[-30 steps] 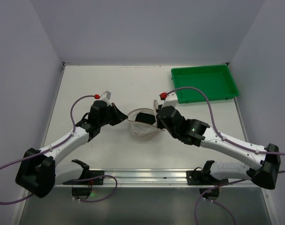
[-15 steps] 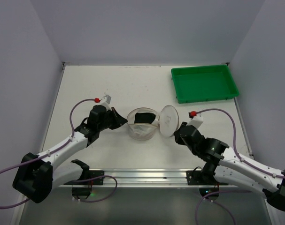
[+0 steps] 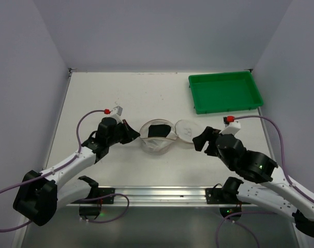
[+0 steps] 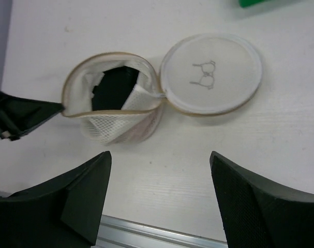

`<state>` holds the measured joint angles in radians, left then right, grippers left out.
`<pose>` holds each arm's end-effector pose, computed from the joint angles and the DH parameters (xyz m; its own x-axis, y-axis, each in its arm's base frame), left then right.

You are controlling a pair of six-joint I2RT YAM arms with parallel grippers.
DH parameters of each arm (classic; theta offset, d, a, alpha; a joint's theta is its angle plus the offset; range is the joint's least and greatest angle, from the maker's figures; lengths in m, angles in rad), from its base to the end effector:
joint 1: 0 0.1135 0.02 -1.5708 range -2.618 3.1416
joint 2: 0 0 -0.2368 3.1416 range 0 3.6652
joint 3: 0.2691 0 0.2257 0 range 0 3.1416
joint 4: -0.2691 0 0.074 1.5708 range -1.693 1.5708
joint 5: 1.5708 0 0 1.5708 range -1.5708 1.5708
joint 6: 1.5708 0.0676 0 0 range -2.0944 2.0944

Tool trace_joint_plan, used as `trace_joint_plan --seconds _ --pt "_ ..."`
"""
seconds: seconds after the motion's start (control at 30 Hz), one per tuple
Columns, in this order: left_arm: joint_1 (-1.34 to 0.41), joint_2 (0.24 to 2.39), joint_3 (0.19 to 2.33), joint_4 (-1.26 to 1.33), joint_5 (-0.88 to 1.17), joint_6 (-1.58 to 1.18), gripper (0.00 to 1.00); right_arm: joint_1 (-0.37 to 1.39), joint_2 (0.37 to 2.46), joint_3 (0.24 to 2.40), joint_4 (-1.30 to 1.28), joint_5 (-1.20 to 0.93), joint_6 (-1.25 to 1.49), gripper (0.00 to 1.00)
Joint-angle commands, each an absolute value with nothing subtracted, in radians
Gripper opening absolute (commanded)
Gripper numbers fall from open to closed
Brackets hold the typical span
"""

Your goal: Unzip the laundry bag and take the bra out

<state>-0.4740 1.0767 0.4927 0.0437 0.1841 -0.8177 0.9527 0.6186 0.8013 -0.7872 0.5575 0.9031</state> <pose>0.2103 -0.1218 0.1798 -0.7423 -0.4253 -0.5178 0.0685 0.7205 -0.6900 0.1092 0.0919 0.2747 -0.5489 0.3779 -0.7456 -0.0134 0.8879 0.4599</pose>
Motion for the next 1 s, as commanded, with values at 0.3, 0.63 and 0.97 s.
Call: trace_joint_plan --seconds 0.3,0.63,0.97 --pt "-0.482 1.04 0.557 0.017 0.192 -0.724 0.0 0.95 1.122 0.962 -0.263 0.235 0.499 0.65" --pt "-0.482 1.029 0.575 -0.034 0.184 -0.692 0.0 1.021 1.462 0.979 -0.095 0.1 0.466 0.63" --pt "-0.482 1.051 0.552 -0.018 0.183 -0.699 0.0 1.109 1.497 0.96 -0.11 -0.115 0.506 0.63"
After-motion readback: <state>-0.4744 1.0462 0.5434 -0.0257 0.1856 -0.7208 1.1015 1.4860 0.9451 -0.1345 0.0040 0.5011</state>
